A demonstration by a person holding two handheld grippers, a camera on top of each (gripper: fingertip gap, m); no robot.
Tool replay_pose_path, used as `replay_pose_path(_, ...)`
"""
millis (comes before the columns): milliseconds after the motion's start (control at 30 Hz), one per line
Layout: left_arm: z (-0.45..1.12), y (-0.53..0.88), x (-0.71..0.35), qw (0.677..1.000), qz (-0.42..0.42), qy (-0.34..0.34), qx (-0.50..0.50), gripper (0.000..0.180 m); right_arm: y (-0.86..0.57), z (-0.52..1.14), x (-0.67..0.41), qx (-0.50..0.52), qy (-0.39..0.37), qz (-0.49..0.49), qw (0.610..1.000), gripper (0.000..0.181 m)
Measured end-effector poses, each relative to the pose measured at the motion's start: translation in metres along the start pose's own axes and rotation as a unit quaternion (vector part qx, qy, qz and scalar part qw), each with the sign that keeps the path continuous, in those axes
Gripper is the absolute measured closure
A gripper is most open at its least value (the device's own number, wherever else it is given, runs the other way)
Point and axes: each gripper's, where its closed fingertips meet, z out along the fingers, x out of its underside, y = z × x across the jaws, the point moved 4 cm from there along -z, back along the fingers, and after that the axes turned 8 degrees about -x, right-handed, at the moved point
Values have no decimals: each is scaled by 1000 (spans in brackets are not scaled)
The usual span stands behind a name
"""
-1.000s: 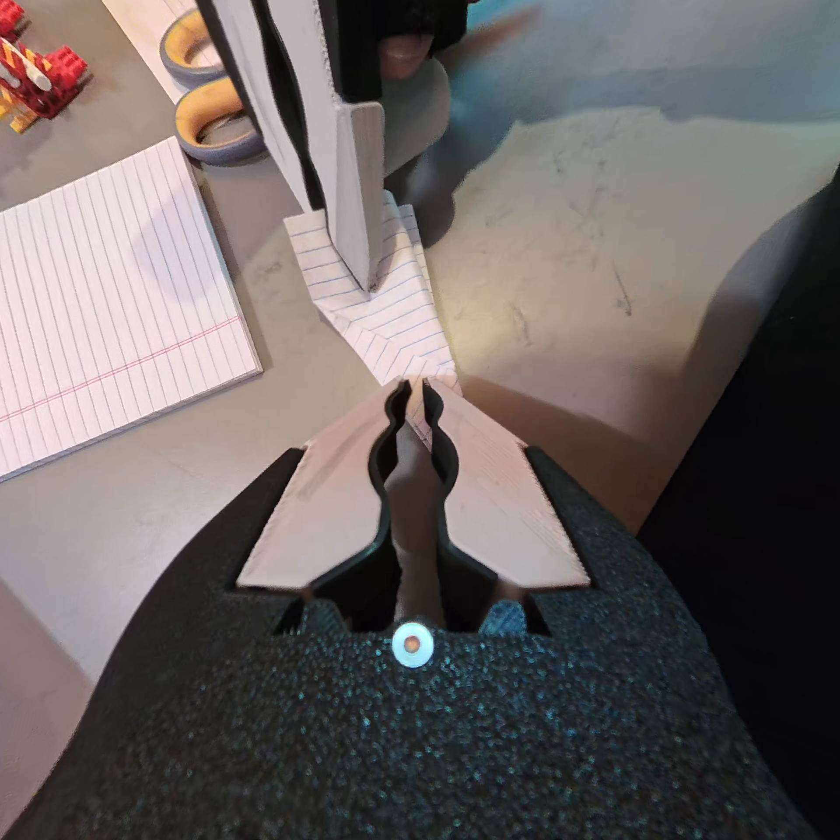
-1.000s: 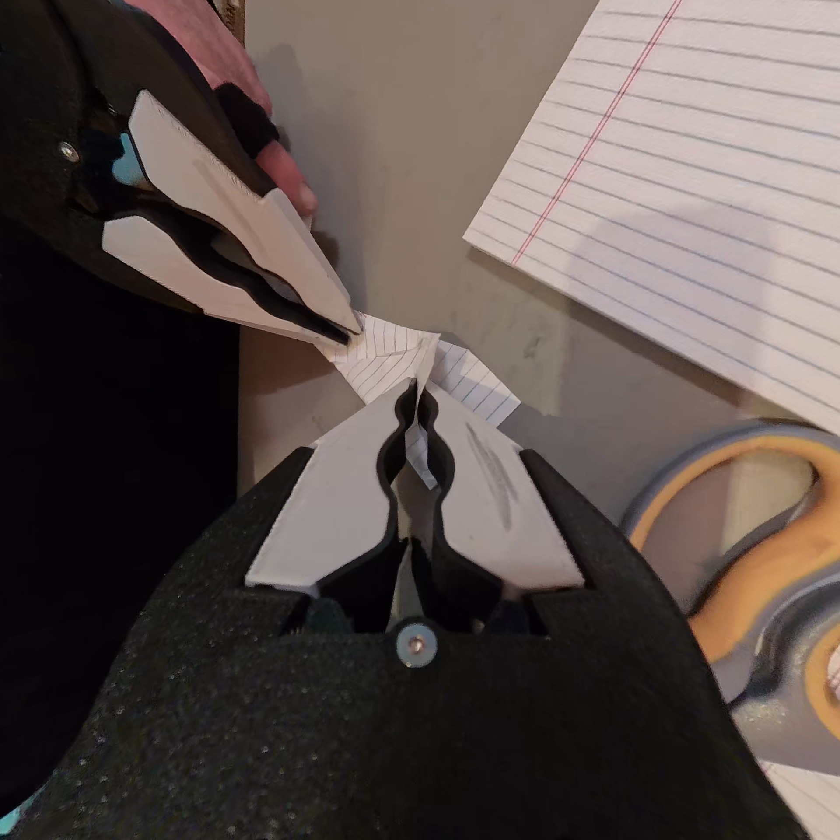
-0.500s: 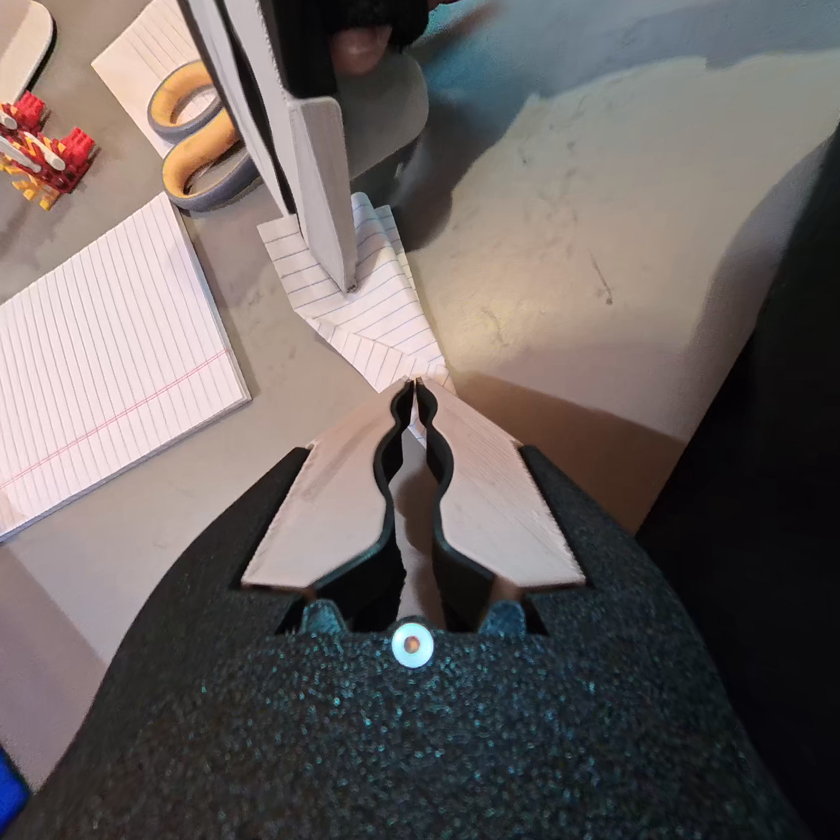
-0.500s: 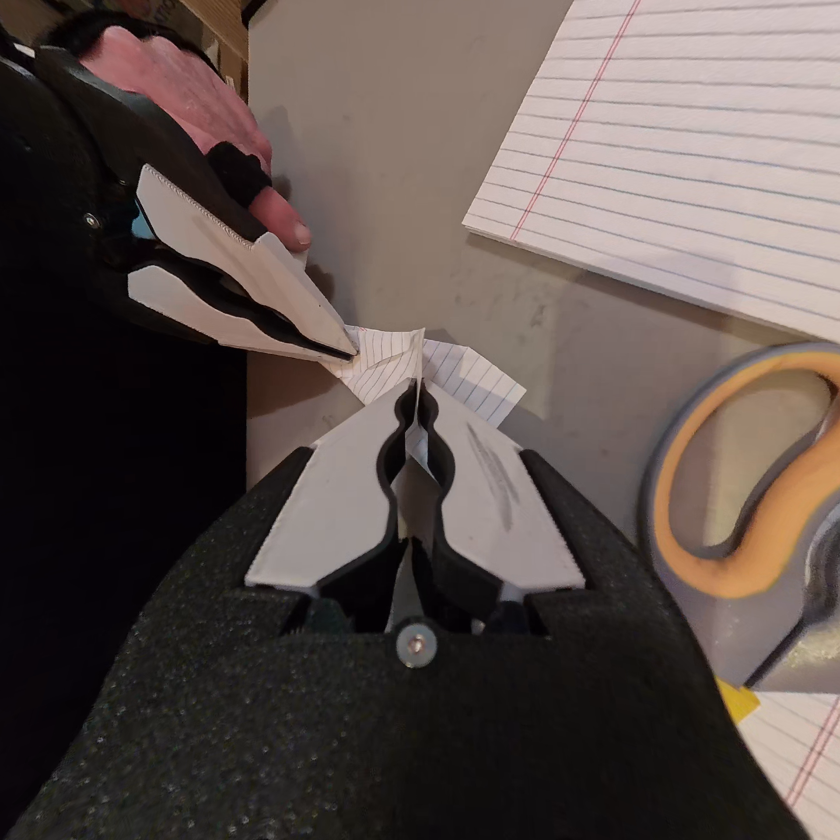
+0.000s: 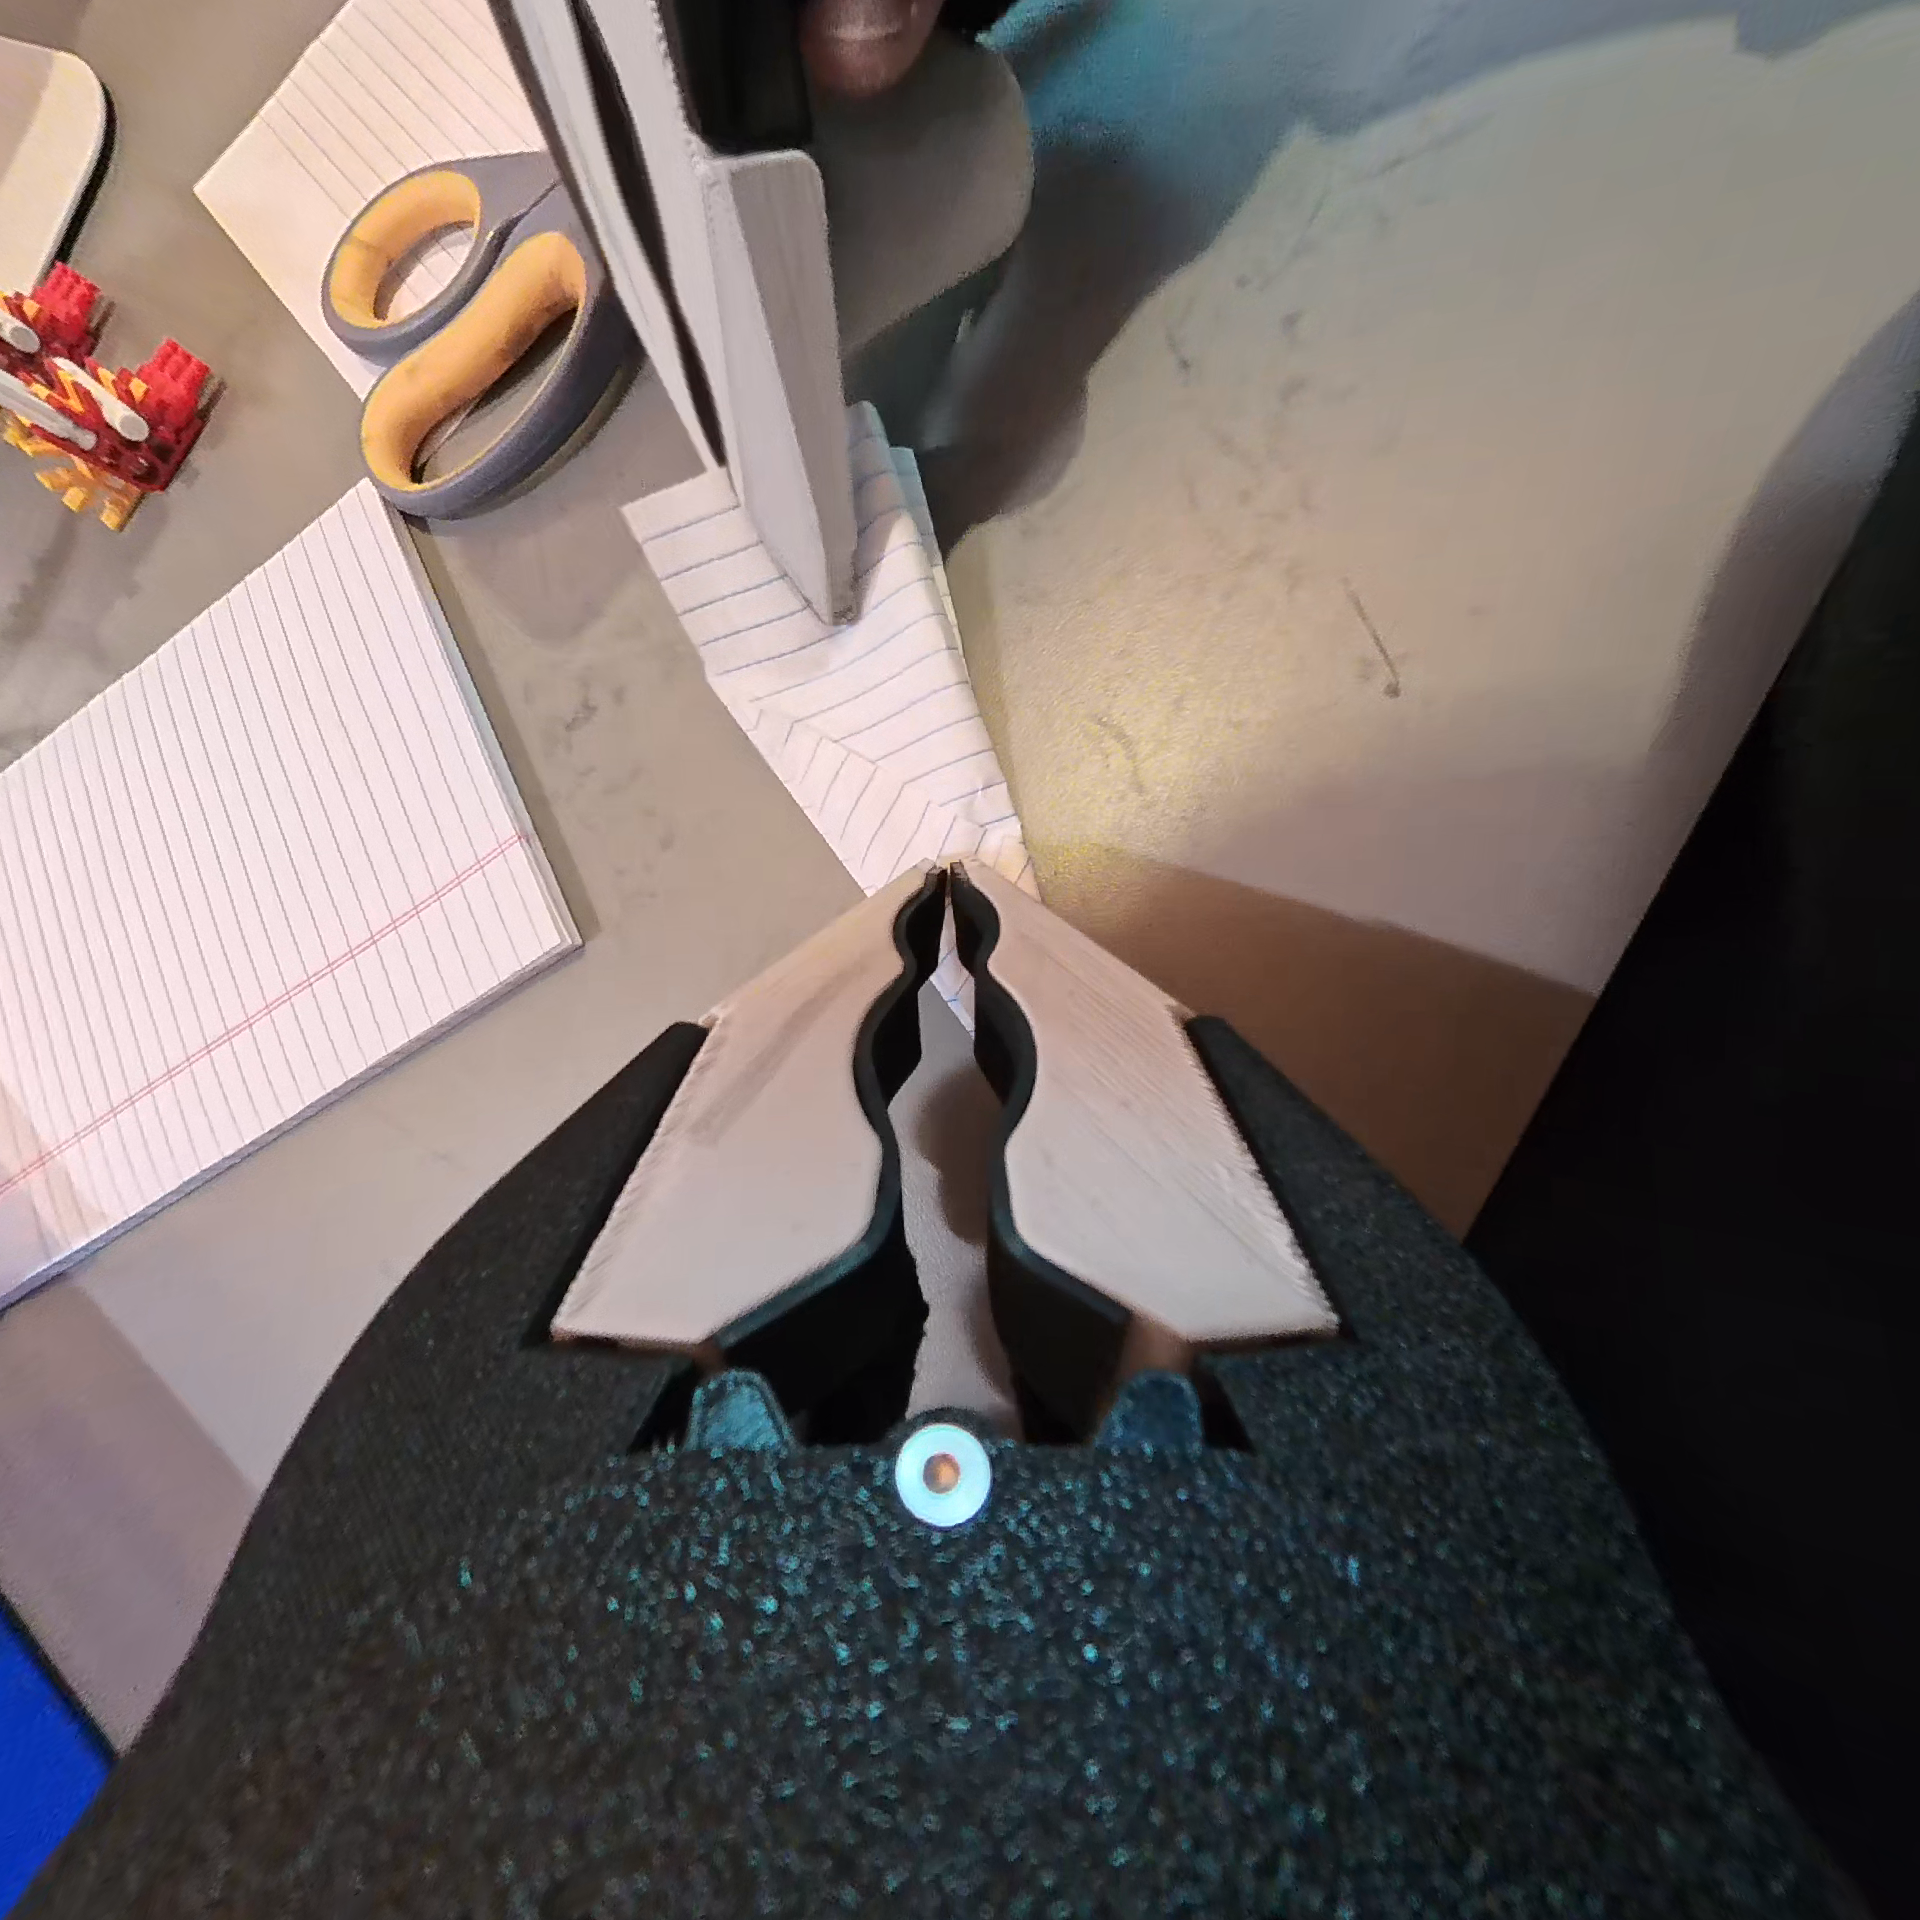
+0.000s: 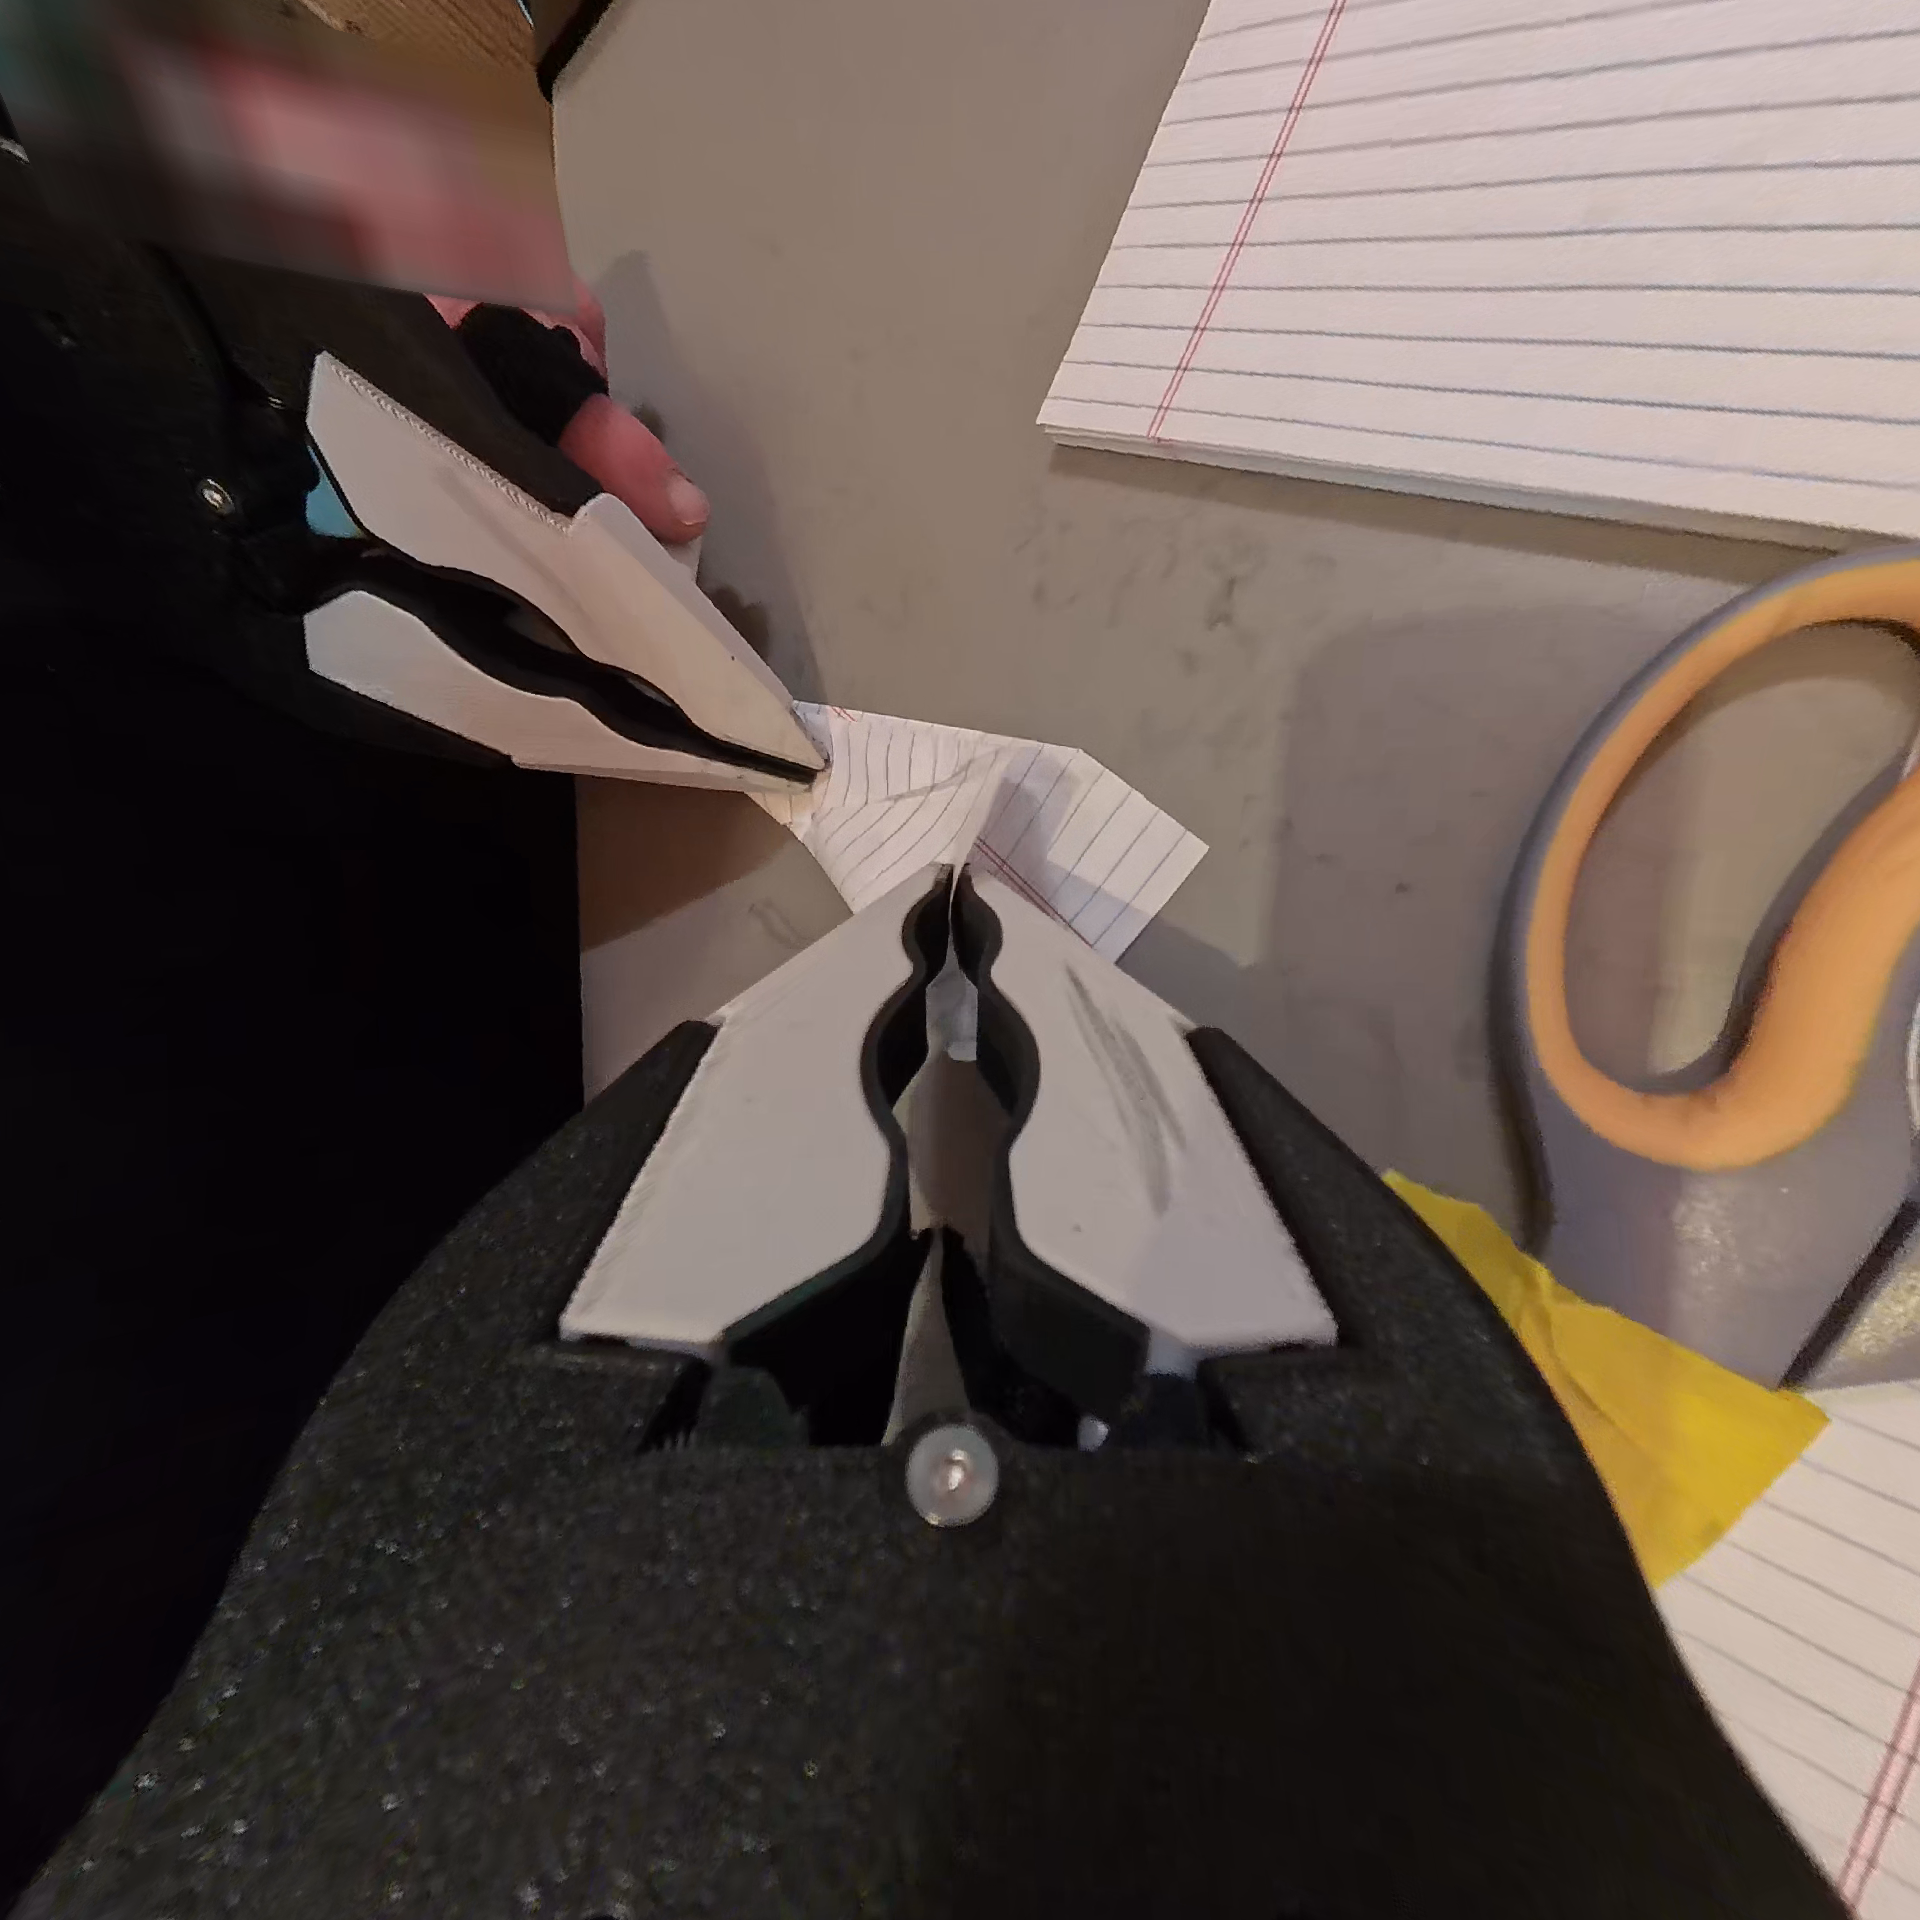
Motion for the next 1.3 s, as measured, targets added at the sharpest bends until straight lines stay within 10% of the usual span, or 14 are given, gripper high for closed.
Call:
replay_pose_path(933, 3, 5, 0, 999, -48, 8, 19, 176, -8, -5, -5, 0, -22, 73, 997, 171)
replay_pose_path(1300, 3, 4, -1, 999, -43, 9, 13, 177, 48, -8, -10, 151, -77, -171, 971, 181)
